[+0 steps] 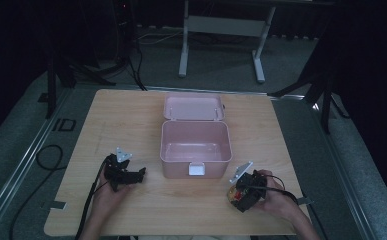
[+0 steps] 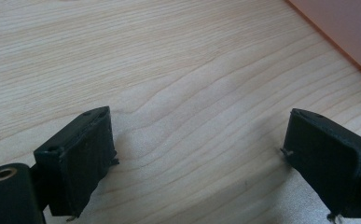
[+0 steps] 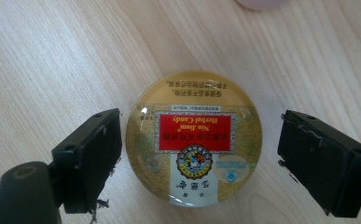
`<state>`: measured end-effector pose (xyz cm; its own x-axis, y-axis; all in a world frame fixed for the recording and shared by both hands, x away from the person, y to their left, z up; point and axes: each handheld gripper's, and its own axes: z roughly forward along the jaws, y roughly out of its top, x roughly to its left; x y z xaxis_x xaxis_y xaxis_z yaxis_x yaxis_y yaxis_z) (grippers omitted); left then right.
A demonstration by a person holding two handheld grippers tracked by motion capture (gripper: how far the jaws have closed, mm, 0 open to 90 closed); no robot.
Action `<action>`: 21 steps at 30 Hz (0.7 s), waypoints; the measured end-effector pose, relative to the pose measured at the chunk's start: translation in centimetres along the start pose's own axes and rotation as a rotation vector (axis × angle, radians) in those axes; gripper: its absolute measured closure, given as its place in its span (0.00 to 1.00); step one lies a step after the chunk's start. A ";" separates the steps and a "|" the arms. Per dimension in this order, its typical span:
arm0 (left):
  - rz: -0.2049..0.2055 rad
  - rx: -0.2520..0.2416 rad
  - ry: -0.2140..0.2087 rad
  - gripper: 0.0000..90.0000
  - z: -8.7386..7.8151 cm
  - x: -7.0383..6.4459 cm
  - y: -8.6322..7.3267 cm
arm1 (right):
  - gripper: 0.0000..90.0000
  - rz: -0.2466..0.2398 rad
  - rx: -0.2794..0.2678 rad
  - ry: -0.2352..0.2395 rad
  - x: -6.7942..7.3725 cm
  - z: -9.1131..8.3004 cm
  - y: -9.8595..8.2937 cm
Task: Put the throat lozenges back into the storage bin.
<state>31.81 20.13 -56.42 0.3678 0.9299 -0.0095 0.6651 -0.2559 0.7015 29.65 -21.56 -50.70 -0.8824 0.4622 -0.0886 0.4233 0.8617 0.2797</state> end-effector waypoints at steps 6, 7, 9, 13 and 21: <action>0.000 0.000 0.000 0.10 0.0 0.0 0.0 | 0.15 -0.001 0.017 0.012 0.1 0.4 0.1; 0.000 0.000 0.000 0.10 0.0 0.0 0.0 | 0.15 -0.003 0.020 0.011 0.1 0.4 0.1; 0.000 0.000 0.000 0.10 0.0 0.0 0.0 | 0.15 -0.007 0.029 0.014 0.0 0.6 0.2; 0.000 0.000 0.000 0.10 0.0 0.0 0.0 | 0.15 -0.013 0.043 0.016 0.1 0.8 0.4; 0.000 0.000 0.000 0.10 0.0 0.0 0.0 | 0.16 -0.016 0.075 0.021 0.1 1.2 0.5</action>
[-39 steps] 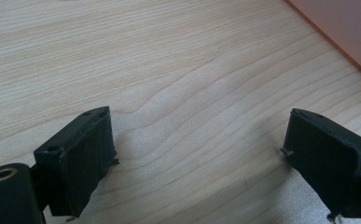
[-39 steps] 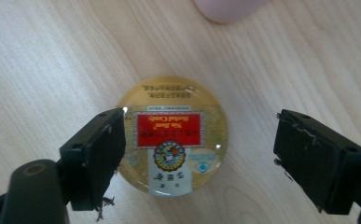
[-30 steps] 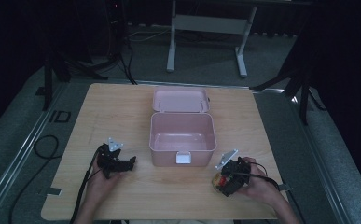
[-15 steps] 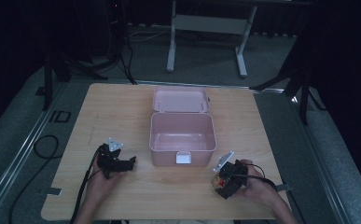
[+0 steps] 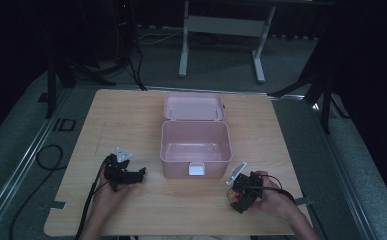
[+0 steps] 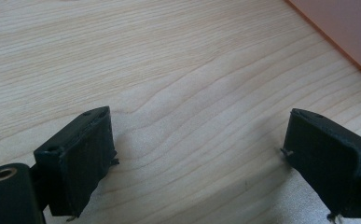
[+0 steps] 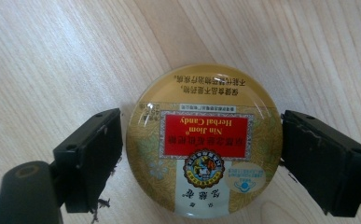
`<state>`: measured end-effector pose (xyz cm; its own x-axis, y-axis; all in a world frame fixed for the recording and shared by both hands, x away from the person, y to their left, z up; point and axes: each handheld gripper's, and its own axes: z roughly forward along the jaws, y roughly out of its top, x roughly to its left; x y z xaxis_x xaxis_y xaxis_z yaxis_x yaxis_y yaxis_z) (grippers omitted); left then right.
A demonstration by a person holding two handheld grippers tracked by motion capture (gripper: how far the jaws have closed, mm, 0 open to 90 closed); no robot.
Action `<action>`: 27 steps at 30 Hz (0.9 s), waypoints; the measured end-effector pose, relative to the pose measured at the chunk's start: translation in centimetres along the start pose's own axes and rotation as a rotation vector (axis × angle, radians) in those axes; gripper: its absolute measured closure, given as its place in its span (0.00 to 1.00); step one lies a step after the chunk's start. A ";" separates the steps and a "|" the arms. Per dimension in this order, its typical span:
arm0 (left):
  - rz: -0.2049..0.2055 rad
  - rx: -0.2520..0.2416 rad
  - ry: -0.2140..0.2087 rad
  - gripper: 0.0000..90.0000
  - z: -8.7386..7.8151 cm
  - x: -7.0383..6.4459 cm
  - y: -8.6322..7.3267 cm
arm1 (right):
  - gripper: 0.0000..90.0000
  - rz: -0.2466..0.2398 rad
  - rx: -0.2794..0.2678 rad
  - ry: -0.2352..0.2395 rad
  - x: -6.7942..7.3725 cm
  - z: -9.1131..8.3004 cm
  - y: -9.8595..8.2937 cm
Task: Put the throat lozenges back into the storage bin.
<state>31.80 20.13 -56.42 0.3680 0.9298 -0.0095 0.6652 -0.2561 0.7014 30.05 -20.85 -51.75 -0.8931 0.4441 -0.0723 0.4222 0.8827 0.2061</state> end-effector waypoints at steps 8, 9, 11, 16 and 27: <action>0.000 0.000 0.000 0.10 0.0 0.0 0.0 | 0.17 -0.012 0.020 0.006 0.0 0.3 0.2; 0.000 0.000 0.000 0.10 0.0 0.0 0.0 | 0.18 -0.019 0.022 0.003 -0.1 0.3 0.2; 0.000 0.000 0.000 0.10 0.0 0.0 0.0 | 0.20 -0.020 0.029 0.003 -0.1 0.3 0.3; 0.000 0.000 0.000 0.10 0.0 0.0 0.0 | 0.21 -0.024 0.041 0.001 -0.1 0.4 0.4; 0.000 0.000 0.000 0.10 0.0 0.0 0.0 | 0.22 -0.044 0.074 -0.003 -0.3 0.3 0.5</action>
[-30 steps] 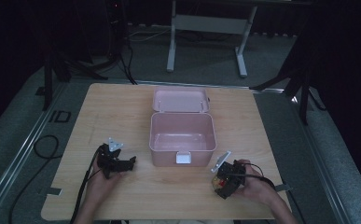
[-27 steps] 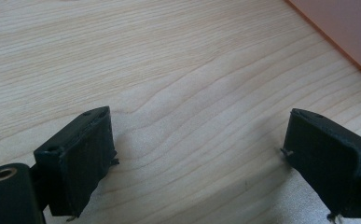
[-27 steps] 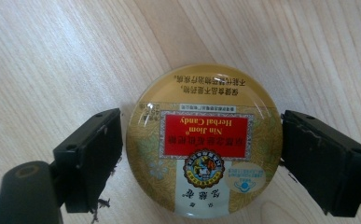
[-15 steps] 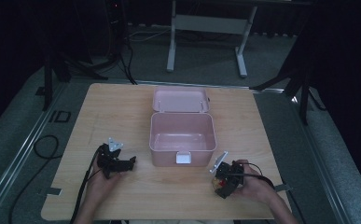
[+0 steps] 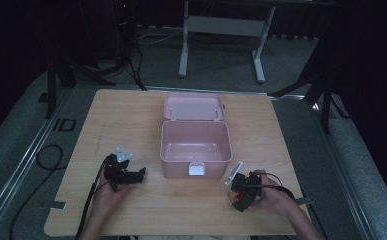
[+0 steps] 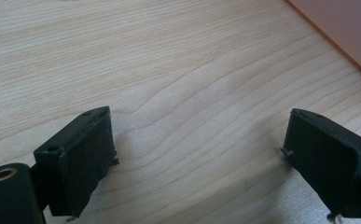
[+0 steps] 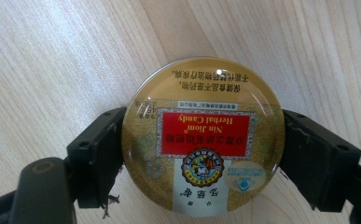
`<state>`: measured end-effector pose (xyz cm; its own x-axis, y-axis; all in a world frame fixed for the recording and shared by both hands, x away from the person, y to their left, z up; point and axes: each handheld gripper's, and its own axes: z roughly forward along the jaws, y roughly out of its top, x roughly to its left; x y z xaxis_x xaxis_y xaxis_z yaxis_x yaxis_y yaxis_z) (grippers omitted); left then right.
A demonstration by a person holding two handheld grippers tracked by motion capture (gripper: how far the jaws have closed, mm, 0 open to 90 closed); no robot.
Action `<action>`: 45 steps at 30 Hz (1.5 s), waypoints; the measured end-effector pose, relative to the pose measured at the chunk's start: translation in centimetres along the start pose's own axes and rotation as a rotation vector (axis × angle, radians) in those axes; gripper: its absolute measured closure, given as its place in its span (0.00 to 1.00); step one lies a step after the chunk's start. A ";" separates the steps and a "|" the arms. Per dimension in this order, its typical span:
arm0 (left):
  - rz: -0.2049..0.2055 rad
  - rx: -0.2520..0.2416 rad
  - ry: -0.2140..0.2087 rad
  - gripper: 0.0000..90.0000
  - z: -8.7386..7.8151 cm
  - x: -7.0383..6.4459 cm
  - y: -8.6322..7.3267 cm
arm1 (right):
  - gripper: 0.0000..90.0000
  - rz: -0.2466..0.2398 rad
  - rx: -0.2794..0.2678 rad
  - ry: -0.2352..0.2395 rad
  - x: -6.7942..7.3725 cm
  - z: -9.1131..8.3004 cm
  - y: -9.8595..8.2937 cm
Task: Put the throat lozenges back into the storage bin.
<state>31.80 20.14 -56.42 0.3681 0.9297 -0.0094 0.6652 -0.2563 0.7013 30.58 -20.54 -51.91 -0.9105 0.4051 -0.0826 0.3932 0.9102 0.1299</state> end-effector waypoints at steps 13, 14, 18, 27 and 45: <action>0.000 0.000 0.000 0.10 0.0 0.0 0.0 | 0.22 -0.008 0.002 -0.011 -0.1 -0.9 0.0; 0.000 0.000 0.000 0.10 0.0 0.0 0.0 | 0.22 -0.007 0.001 -0.012 -0.2 -1.1 0.0; 0.000 0.000 0.000 0.10 0.0 0.0 0.0 | 0.22 -0.007 -0.006 -0.018 -0.4 -1.7 -0.1; 0.000 0.000 0.000 0.10 0.0 0.0 0.0 | 0.22 -0.010 -0.011 -0.024 -0.7 -2.8 -0.1; 0.000 0.000 0.000 0.10 0.0 0.0 0.0 | 0.22 -0.007 -0.020 -0.042 -1.6 -4.9 -0.1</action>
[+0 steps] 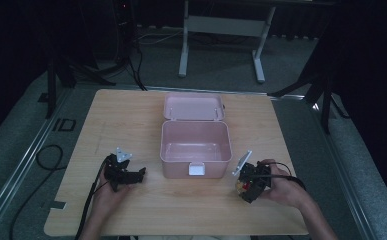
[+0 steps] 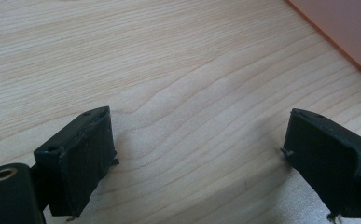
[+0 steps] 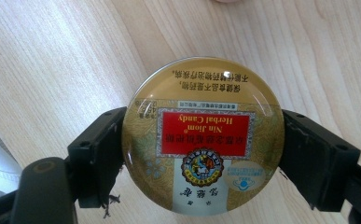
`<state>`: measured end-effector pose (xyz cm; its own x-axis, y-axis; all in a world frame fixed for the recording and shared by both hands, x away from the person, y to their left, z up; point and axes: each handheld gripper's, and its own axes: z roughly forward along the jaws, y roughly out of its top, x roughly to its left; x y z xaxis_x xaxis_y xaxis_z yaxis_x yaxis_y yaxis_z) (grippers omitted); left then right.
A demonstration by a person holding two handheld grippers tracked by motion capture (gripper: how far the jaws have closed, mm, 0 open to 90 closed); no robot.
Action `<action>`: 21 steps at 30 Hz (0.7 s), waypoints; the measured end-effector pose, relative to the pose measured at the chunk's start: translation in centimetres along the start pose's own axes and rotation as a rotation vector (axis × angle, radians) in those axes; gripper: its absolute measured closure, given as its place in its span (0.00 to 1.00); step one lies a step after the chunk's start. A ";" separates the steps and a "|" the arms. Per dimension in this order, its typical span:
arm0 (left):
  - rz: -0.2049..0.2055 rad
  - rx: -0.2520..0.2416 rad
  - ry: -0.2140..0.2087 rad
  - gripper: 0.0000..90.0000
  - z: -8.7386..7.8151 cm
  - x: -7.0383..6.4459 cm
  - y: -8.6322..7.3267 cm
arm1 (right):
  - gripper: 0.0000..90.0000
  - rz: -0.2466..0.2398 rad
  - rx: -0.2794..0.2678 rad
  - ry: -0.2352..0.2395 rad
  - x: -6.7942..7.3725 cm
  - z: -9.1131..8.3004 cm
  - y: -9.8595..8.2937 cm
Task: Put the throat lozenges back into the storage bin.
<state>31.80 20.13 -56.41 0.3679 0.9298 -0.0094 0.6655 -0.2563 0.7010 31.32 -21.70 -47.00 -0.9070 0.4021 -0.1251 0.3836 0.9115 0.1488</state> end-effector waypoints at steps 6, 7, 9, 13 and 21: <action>0.000 0.000 0.000 0.10 0.0 0.0 0.0 | 0.22 -0.002 -0.002 -0.007 -0.2 -0.6 0.0; 0.000 0.000 0.000 0.10 0.0 0.0 0.0 | 0.22 -0.003 -0.002 -0.007 -0.2 -0.7 0.0; 0.000 0.000 0.000 0.10 0.0 0.0 0.0 | 0.22 -0.003 -0.003 -0.010 -0.3 -1.0 0.1; 0.000 0.000 0.000 0.10 0.0 0.0 0.0 | 0.22 -0.005 -0.005 -0.015 -0.4 -1.5 0.1; 0.000 0.000 0.000 0.10 0.0 0.0 0.0 | 0.22 -0.011 -0.007 -0.022 -0.6 -2.5 0.3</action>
<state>31.80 20.13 -56.41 0.3679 0.9298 -0.0096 0.6655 -0.2561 0.7011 31.57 -21.89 -44.41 -0.9072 0.3937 -0.1479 0.3721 0.9153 0.1540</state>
